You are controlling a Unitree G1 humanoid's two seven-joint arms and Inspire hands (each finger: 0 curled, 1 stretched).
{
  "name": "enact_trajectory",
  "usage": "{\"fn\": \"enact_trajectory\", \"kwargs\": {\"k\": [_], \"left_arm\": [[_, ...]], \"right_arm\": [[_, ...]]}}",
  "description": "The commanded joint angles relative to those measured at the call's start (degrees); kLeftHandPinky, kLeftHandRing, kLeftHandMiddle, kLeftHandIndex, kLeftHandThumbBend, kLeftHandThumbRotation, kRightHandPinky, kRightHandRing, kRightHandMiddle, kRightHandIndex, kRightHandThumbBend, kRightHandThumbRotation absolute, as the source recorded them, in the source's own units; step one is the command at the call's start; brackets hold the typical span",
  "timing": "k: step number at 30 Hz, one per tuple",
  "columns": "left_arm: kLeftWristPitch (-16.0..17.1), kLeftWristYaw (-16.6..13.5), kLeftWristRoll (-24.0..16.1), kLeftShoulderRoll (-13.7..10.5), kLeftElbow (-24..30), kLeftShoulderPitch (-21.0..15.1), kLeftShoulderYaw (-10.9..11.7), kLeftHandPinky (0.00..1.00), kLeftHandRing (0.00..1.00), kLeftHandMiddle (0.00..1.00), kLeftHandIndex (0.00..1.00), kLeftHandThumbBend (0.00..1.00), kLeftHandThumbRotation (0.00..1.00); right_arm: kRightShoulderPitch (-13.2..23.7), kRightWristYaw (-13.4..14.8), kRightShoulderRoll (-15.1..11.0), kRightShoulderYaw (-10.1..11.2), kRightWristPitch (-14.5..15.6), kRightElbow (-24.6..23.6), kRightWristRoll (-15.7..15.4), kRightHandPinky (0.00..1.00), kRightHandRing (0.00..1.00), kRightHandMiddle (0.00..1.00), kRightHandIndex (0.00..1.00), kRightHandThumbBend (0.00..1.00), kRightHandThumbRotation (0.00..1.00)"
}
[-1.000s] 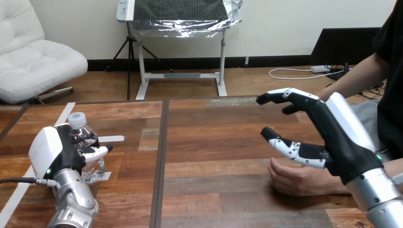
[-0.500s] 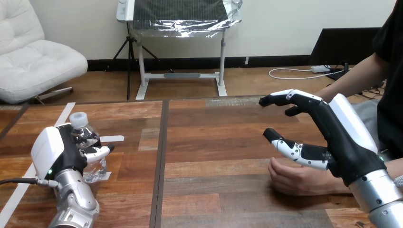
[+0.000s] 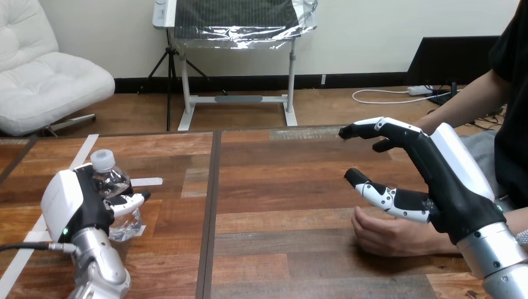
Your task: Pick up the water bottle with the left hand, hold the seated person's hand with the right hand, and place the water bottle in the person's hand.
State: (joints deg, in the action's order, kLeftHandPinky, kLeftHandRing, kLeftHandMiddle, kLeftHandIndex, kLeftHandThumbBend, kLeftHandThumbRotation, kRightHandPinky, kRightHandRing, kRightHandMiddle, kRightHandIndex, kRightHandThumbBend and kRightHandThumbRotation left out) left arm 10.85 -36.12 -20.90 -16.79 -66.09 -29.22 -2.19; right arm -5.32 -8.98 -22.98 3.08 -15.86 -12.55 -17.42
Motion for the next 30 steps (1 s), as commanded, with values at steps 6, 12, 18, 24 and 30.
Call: {"fn": "enact_trajectory", "kwargs": {"k": [6,12,18,24,30], "left_arm": [[4.97,-0.39,1.71,0.93,2.2,-0.42,0.24,0.41,0.45,0.49,0.52,0.68,0.0],[7.46,-0.69,3.39,1.88,4.14,0.39,1.16,0.4,0.44,0.48,0.51,0.68,0.0],[12.05,0.77,6.19,3.09,7.94,2.2,2.44,0.38,0.43,0.47,0.5,0.68,0.0],[15.02,3.95,8.91,4.18,13.07,4.27,3.38,0.38,0.42,0.47,0.5,0.66,0.0],[16.65,6.26,9.81,4.84,19.21,6.68,3.42,0.39,0.42,0.46,0.5,0.64,0.0]], "right_arm": [[2.64,0.43,-0.53,0.81,-1.68,-1.28,0.83,0.7,0.78,0.75,0.7,0.45,0.0],[2.82,0.28,-0.46,0.79,-1.47,-1.19,0.96,0.69,0.78,0.75,0.7,0.45,0.0],[2.81,0.05,-0.26,0.78,0.07,-1.79,0.91,0.71,0.79,0.76,0.71,0.45,0.0],[2.96,0.12,-0.16,0.74,0.82,-1.87,0.91,0.72,0.8,0.77,0.71,0.44,0.03],[3.27,0.63,-0.02,0.64,0.37,-1.46,0.7,0.73,0.8,0.77,0.72,0.44,0.06]]}}
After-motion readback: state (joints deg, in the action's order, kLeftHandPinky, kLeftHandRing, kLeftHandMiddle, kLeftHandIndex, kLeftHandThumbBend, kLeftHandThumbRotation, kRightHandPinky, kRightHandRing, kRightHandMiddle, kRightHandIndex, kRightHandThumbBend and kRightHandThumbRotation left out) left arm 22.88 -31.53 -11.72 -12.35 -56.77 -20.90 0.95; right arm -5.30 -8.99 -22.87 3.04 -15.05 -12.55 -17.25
